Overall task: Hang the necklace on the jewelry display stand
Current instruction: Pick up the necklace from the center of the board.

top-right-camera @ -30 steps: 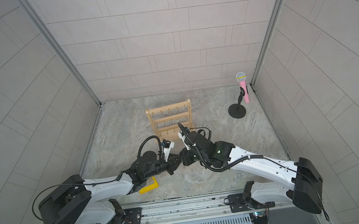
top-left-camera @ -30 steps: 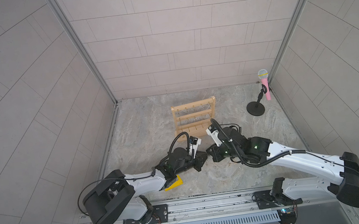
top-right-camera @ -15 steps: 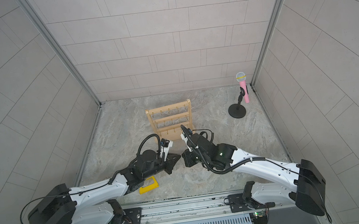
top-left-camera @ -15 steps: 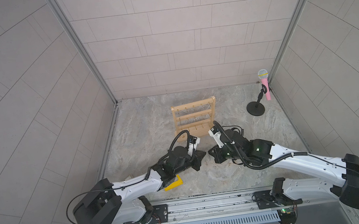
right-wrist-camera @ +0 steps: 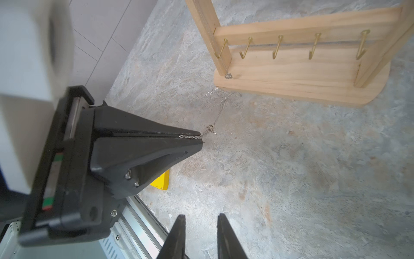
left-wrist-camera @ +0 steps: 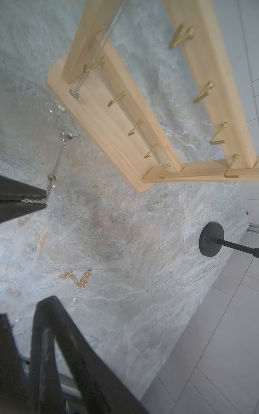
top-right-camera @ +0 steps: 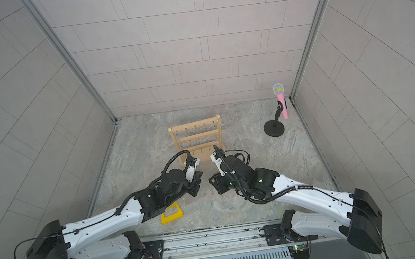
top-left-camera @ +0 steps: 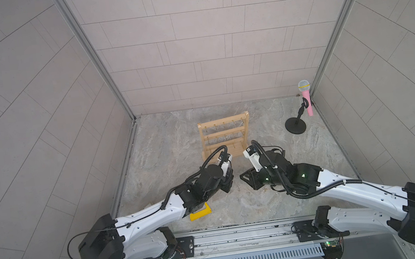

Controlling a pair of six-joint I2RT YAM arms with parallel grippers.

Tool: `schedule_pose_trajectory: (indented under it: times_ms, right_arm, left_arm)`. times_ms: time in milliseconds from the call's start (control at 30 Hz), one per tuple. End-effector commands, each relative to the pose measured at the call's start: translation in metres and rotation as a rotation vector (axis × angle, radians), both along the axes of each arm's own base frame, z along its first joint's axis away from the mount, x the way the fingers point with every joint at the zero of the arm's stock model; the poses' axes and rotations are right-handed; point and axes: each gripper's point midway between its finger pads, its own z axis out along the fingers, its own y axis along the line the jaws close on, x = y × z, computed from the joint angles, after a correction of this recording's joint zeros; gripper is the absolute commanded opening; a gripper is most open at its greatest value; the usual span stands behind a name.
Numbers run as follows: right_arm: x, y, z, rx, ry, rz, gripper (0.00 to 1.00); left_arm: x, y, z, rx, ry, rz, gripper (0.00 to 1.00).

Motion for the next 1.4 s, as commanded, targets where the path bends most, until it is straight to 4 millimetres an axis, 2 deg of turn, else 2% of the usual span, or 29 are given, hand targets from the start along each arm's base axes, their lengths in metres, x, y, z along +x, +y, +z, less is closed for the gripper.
schedule_pose_trajectory:
  times_ms: [0, 167, 333, 567, 733, 933, 1367]
  right_arm:
    - [0.003, -0.010, 0.001, -0.012, -0.027, -0.024, 0.29]
    - [0.010, -0.020, 0.005, -0.013, -0.047, -0.043, 0.32]
    - [0.010, -0.026, 0.023, 0.015, -0.094, -0.023, 0.37]
    - [0.012, -0.022, 0.045, 0.030, -0.164, 0.014, 0.39]
    - [0.015, -0.016, 0.072, 0.062, -0.237, 0.043, 0.41]
    - [0.016, -0.006, 0.089, 0.089, -0.282, 0.099, 0.40]
    - [0.014, 0.012, 0.106, 0.173, -0.331, 0.167, 0.35]
  left_arm:
    - [0.004, 0.013, 0.019, 0.150, -0.126, 0.033, 0.00]
    - [0.001, 0.016, 0.043, 0.177, -0.211, 0.040, 0.00]
    - [-0.005, 0.009, 0.065, 0.238, -0.280, -0.013, 0.00]
    - [-0.011, 0.007, 0.092, 0.311, -0.358, -0.058, 0.00]
    - [-0.012, 0.009, 0.109, 0.371, -0.382, -0.088, 0.00]
    - [-0.017, 0.007, 0.120, 0.420, -0.398, -0.161, 0.00]
    - [-0.021, 0.007, 0.131, 0.429, -0.433, -0.201, 0.00]
